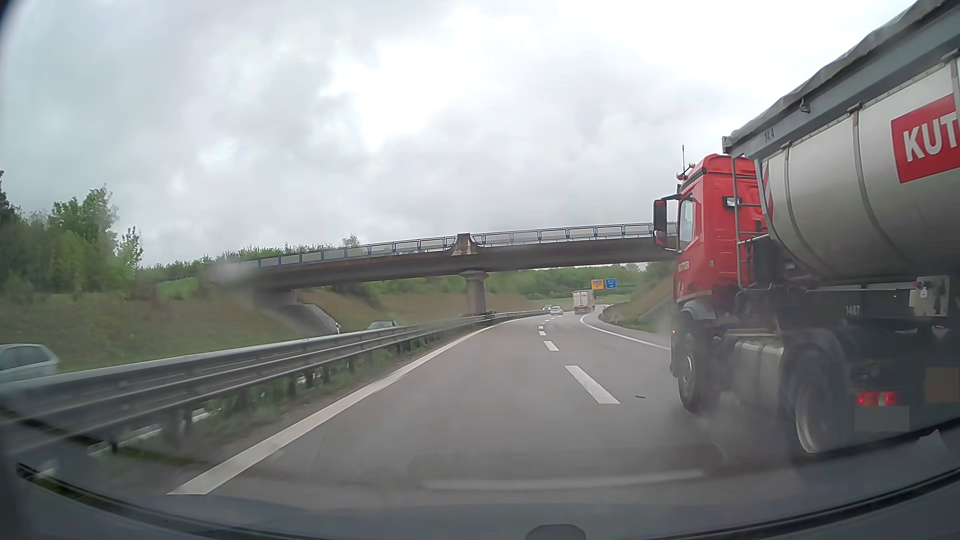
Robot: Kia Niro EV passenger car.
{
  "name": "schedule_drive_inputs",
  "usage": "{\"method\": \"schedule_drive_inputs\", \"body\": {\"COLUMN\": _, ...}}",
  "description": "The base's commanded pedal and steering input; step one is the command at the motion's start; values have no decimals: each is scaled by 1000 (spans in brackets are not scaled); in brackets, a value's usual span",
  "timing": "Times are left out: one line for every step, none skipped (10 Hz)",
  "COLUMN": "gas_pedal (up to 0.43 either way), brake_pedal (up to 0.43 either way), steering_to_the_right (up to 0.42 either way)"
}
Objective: Follow the waypoints while adhering to traffic rules and regulations
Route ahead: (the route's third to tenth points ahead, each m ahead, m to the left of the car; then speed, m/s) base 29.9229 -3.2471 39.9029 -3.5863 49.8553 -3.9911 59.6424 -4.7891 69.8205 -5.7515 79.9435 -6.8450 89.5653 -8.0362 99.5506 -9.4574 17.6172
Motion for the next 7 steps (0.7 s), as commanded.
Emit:
{"method": "schedule_drive_inputs", "body": {"gas_pedal": 130, "brake_pedal": 0, "steering_to_the_right": -7}}
{"method": "schedule_drive_inputs", "body": {"gas_pedal": 118, "brake_pedal": 0, "steering_to_the_right": -6}}
{"method": "schedule_drive_inputs", "body": {"gas_pedal": 118, "brake_pedal": 0, "steering_to_the_right": -3}}
{"method": "schedule_drive_inputs", "body": {"gas_pedal": 110, "brake_pedal": 0, "steering_to_the_right": -1}}
{"method": "schedule_drive_inputs", "body": {"gas_pedal": 110, "brake_pedal": 0, "steering_to_the_right": 0}}
{"method": "schedule_drive_inputs", "body": {"gas_pedal": 110, "brake_pedal": 0, "steering_to_the_right": 1}}
{"method": "schedule_drive_inputs", "body": {"gas_pedal": 110, "brake_pedal": 0, "steering_to_the_right": 1}}
